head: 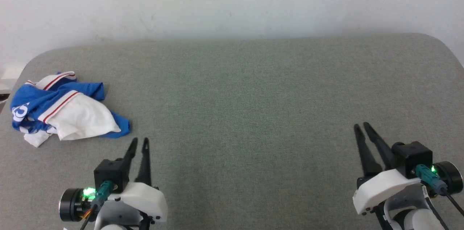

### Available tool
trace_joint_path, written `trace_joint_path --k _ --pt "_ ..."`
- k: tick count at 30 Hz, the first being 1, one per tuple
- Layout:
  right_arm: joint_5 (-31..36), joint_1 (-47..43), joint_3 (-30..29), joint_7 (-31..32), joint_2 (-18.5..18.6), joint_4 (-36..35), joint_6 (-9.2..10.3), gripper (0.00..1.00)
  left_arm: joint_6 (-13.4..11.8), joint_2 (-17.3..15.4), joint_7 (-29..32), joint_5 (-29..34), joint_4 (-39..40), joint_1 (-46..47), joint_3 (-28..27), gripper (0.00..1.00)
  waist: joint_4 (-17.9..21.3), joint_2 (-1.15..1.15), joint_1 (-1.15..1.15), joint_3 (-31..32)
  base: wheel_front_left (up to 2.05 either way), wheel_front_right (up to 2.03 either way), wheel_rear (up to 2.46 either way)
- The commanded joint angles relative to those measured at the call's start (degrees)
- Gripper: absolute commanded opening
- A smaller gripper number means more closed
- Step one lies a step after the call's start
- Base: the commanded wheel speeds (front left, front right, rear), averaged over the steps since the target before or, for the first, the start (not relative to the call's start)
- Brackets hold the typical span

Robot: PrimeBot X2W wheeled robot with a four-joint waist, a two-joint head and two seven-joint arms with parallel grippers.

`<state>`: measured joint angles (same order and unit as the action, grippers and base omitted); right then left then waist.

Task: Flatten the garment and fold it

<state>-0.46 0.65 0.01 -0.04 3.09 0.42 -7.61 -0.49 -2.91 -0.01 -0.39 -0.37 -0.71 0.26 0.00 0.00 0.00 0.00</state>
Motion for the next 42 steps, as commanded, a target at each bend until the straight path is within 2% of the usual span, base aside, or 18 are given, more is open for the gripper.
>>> trace_joint_path --k 1,27,42 --pt "0.00 0.00 0.00 0.00 0.01 0.03 0.00 1.00 0.00 0.00 0.00 0.00 -0.02 -0.02 0.01 1.00 0.00 0.00 0.00 0.00 0.00 0.00 0.00" --pt "-0.69 -0.52 -0.78 -2.87 -0.03 0.31 0.02 1.00 -0.83 -0.19 -2.87 -0.24 -1.08 -0.52 0.53 1.00 -1.06 0.00 0.00 0.12 0.00 0.00 0.00" --pt "-0.66 -1.23 0.11 -4.66 -0.06 -0.73 0.04 1.00 -1.65 -0.72 -4.67 -0.42 -1.15 -1.16 0.57 1.00 -4.54 0.00 0.00 0.37 0.00 0.00 0.00"
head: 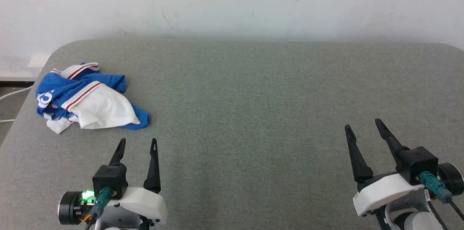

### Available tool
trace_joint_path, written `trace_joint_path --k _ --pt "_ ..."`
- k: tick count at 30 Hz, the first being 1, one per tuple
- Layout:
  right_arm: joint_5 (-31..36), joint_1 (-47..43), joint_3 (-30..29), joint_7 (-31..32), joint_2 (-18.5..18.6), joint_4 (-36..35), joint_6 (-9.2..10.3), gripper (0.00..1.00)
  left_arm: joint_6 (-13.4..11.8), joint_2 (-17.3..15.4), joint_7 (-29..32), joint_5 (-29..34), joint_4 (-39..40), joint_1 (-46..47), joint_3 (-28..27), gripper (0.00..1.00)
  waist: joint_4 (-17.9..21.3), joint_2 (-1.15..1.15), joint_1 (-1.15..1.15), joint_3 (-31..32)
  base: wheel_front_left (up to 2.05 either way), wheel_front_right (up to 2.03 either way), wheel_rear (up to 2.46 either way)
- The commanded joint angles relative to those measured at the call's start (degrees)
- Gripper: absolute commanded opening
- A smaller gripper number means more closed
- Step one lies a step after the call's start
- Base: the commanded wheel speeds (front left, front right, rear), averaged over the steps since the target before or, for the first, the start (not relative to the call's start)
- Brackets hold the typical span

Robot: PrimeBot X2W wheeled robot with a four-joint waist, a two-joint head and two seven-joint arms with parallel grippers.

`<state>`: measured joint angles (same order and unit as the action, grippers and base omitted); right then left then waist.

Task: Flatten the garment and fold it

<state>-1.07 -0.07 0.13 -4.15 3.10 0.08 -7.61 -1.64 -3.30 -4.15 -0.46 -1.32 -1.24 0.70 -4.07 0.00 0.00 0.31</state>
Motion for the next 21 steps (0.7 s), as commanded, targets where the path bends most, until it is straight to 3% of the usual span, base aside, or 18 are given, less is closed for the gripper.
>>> trace_joint_path --k 1,21 --pt "-0.04 -0.56 0.02 -0.67 -0.07 -0.46 0.04 1.00 -0.55 -0.37 -0.65 -0.39 -0.23 -0.66 0.12 1.00 -0.76 0.00 0.00 0.11 0.00 0.00 0.00" --pt "0.05 -1.48 0.70 -3.06 -0.11 -0.95 0.06 1.00 -1.65 -1.10 -3.04 -0.78 -0.52 -1.84 0.61 1.00 -7.60 0.00 0.00 0.79 0.00 0.00 0.00"
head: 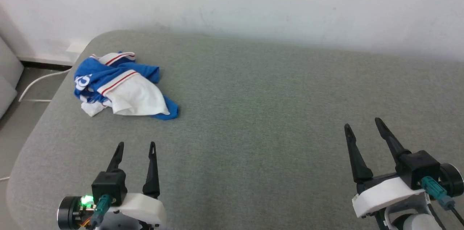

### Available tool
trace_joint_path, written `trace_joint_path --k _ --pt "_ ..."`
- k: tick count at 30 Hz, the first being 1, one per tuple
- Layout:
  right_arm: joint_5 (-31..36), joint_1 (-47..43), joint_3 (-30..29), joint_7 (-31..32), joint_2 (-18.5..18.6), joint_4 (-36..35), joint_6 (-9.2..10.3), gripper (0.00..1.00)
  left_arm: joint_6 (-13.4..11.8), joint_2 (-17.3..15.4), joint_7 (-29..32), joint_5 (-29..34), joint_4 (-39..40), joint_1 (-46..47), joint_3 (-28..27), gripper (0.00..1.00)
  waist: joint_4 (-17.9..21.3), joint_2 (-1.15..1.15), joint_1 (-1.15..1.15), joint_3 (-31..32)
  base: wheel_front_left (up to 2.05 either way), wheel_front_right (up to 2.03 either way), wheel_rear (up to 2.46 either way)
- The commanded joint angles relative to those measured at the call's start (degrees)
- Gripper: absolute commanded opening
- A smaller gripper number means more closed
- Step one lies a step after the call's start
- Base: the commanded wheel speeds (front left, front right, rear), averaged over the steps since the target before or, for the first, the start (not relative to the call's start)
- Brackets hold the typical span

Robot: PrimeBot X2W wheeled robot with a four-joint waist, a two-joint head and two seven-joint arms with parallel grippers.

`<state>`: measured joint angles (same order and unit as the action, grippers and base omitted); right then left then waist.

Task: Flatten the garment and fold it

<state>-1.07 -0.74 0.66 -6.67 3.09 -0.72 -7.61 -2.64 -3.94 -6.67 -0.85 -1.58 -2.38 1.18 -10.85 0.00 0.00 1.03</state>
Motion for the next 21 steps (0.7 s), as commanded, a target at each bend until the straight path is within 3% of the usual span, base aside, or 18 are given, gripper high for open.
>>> trace_joint_path --k 1,21 --pt "0.07 -0.86 0.18 -0.65 -0.10 -0.15 0.06 1.00 -0.71 -0.48 -0.64 -0.40 -0.30 -0.73 0.19 1.00 -1.22 0.00 0.00 0.07 0.00 0.00 0.00" --pt "-0.60 -1.61 0.18 -3.04 -0.14 0.76 0.08 1.00 -1.48 -1.25 -3.03 -1.07 -1.10 -1.44 0.97 1.00 -9.29 0.00 0.00 0.24 0.00 0.00 0.00"
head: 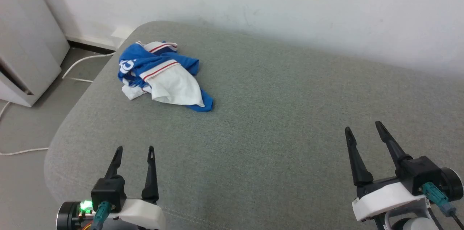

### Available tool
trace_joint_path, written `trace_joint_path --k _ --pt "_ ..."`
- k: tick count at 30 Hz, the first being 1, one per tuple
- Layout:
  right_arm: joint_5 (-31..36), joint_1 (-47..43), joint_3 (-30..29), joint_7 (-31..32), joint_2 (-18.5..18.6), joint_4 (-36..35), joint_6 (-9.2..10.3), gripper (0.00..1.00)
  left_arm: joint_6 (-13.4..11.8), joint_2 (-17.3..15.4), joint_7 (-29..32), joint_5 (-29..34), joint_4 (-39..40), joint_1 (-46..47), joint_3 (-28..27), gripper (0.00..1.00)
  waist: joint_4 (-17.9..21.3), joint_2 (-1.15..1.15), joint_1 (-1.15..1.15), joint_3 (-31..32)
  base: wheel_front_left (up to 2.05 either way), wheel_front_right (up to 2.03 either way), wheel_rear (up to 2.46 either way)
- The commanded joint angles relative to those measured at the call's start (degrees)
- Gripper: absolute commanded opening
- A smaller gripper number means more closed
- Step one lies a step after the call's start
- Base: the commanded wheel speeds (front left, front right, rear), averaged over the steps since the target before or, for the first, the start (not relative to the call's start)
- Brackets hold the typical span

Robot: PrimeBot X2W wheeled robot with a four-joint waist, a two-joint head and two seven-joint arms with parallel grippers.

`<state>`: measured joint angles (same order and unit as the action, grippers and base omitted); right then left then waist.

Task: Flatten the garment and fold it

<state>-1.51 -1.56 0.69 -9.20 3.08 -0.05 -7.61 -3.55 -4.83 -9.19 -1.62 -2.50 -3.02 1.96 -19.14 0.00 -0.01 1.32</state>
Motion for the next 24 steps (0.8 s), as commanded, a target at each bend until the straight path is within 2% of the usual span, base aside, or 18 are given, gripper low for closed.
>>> trace_joint_path --k 1,24 --pt "-0.17 -0.81 0.15 -0.64 -0.13 0.12 0.08 1.00 -0.62 -0.38 -0.64 -0.32 -0.18 -0.84 0.26 1.00 -1.35 0.00 0.01 -0.06 0.00 0.00 0.00" --pt "-0.29 -1.25 0.31 -3.38 -0.17 2.00 0.10 1.00 -2.00 -1.18 -3.39 -0.76 -0.93 -1.61 1.81 1.00 -7.92 0.00 0.01 0.22 0.00 0.00 0.00"
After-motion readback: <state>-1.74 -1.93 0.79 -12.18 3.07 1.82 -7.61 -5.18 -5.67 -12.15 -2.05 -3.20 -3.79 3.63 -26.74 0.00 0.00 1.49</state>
